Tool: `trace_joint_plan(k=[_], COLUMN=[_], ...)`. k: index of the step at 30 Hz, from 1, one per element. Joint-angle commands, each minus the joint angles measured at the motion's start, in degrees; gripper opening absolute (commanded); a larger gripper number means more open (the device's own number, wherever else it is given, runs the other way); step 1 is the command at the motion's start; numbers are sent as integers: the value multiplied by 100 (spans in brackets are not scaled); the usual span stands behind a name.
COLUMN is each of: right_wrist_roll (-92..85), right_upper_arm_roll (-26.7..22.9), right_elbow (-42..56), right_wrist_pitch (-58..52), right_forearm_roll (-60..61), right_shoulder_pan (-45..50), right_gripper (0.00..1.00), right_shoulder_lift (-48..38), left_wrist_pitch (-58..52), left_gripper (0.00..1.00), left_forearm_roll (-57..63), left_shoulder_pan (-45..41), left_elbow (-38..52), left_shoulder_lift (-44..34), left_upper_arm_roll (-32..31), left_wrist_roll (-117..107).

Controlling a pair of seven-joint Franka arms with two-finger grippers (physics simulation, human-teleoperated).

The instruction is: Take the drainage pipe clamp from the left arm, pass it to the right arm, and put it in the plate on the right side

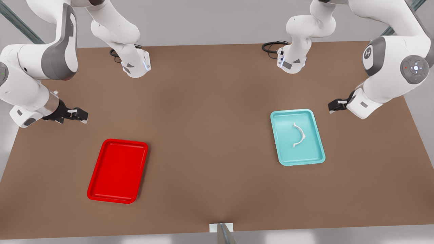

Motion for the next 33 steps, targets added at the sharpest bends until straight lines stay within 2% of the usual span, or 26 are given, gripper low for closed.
trace_joint_plan(k=[1, 3, 7, 12, 16, 19, 21, 22, 23, 24, 33], right_wrist_roll=[-4, -4, -4, 5, 13, 13, 461, 453, 444, 409, 435], right_upper_arm_roll=[6, 6, 6, 6, 15, 349, 770, 710, -263, -574, -521], right_elbow=[-3, -3, -3, -3, 6, 85, 67, 76, 85, 111, 155], right_wrist_pitch=[251, 251, 251, 251, 260, 251, 155, 172, 190, 155, 454], right_forearm_roll=[2, 2, 2, 2, -6, -15, -33, -24, -33, -33, -42], right_shoulder_pan=[-21, -21, -21, -4, 14, 31, 23, 57, 1091, 1341, 1315], right_gripper=[100, 100, 100, 100, 100, 100, 100, 100, 100, 100, 100], right_shoulder_lift=[-4, -4, -4, -4, 4, -13, -83, -101, -119, -119, 154], left_wrist_pitch=[384, 752, 3776, 5789, 6062, 6062, 6062, 6062, 6062, 6062, 6141], left_gripper=[100, 100, 100, 100, 100, 100, 100, 100, 100, 100, 100], left_forearm_roll=[70, 44, 0, 35, 52, 52, 52, 52, 52, 52, 17], left_shoulder_pan=[108, 292, 503, 565, 618, 469, 275, 284, 293, 293, 284], left_elbow=[16, -387, -2954, -4317, -4668, -4958, -5072, -5082, -5116, -5134, -5187], left_shoulder_lift=[47, 232, -146, 65, 416, 452, 495, 610, 680, 759, 1181], left_upper_arm_roll=[15, 41, 23, 23, 23, 6, -3, -3, -3, -3, -82], left_wrist_roll=[848, -346, -2280, -3388, -3441, -3985, -4407, -4408, -4425, -4425, -4654])
